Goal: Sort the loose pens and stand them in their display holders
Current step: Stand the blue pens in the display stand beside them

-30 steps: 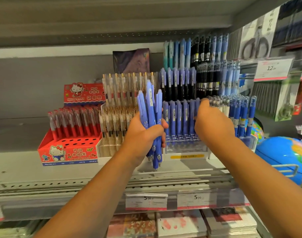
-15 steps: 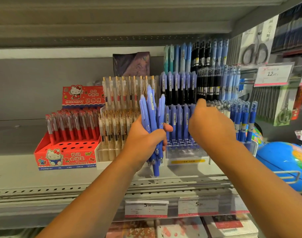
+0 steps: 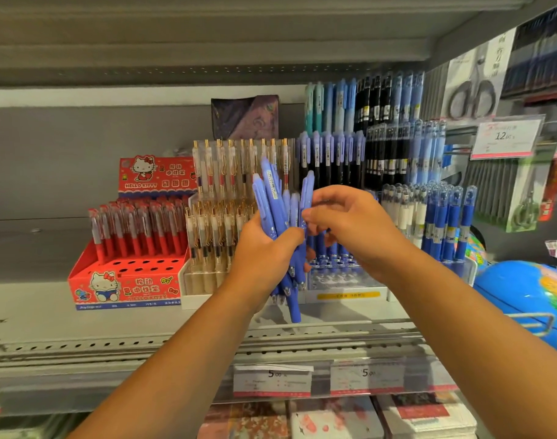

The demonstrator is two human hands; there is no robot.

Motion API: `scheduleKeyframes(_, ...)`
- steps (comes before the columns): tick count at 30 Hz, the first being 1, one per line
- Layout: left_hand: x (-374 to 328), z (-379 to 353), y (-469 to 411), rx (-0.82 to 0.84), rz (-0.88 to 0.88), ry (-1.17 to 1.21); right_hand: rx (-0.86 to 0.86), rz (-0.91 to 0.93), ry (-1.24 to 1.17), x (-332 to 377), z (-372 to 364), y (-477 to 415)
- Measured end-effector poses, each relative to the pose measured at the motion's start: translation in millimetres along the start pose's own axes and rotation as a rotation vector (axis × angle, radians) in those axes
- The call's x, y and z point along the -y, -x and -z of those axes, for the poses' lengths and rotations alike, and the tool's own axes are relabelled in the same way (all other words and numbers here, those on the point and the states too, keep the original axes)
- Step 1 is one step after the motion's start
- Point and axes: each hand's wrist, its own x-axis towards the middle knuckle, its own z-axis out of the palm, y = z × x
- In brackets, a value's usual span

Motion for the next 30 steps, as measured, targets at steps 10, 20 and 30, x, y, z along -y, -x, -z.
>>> scheduleKeyframes(10,5,1,-5,-0.157,-0.04,0.023,-0.223,0.128,-0.21,0,15,-14)
scheduleKeyframes(20,6,3,-3,-0.152,-0.074,0.021,-0.331,0.283,0.371,-27,9,-21)
scheduleKeyframes(30,3,2,1,-0.037,-0.066,0.101,-0.201,0.354,0.69,-39,-2,-20)
